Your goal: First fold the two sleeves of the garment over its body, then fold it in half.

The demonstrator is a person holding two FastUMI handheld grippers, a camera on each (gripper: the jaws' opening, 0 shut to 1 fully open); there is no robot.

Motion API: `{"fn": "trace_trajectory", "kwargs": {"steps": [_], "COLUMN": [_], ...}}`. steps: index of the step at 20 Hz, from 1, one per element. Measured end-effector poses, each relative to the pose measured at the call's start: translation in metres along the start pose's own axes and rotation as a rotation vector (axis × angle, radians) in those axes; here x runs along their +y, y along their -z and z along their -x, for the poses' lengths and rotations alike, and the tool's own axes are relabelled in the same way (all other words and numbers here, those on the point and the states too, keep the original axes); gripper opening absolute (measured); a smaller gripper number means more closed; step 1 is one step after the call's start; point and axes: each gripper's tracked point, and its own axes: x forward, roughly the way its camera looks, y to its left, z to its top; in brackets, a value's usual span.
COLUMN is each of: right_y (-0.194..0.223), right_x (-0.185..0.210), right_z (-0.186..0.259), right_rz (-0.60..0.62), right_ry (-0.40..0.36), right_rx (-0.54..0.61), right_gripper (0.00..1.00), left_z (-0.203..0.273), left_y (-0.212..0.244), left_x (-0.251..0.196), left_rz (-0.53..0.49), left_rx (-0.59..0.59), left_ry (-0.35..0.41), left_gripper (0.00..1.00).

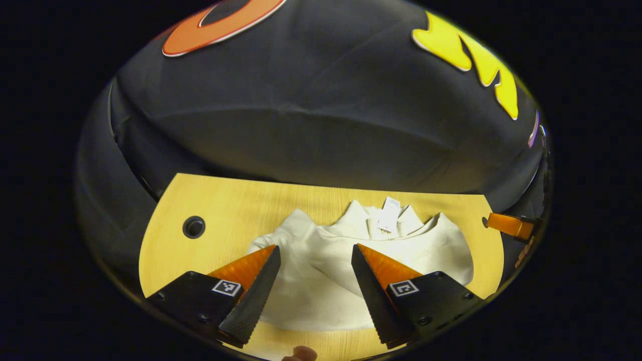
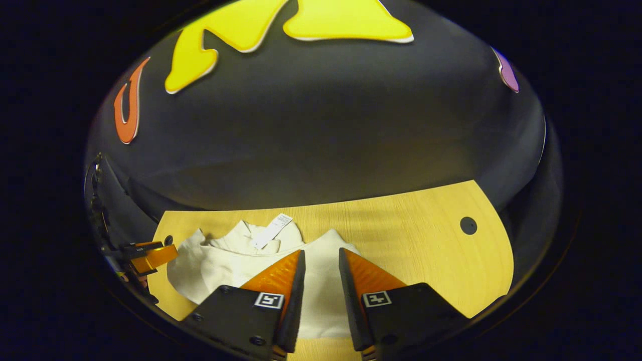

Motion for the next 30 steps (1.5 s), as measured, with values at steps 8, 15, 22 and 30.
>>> {"fn": "trace_trajectory", "kwargs": {"steps": [8,15,22,30], "right_y": [0.001,0.005,0.03,0.065], "right_x": [0.023,0.04,0.042,0.052], "right_z": [0.155,0.301,0.411,0.429], "right_rz": [0.094,0.238,0.223,0.202], "right_ry": [-0.07,-0.097,-0.073,-0.083], "right_rx": [-0.153,-0.366,-0.574,-0.575], "right_gripper": [0.84,0.95,0.97,0.96], "left_z": [0.161,0.28,0.359,0.403], "left_y": [-0.038,-0.03,0.003,0.022], "left_x": [-0.023,-0.007,-0.012,-0.041], "left_rz": [-0.128,-0.098,-0.086,-0.124], "left_rx": [-0.315,-0.508,-0.55,-0.64], "left_ry": [-0.063,-0.155,-0.213,-0.174], "left_gripper": [0.99,0.99,0.98,0.89]}}
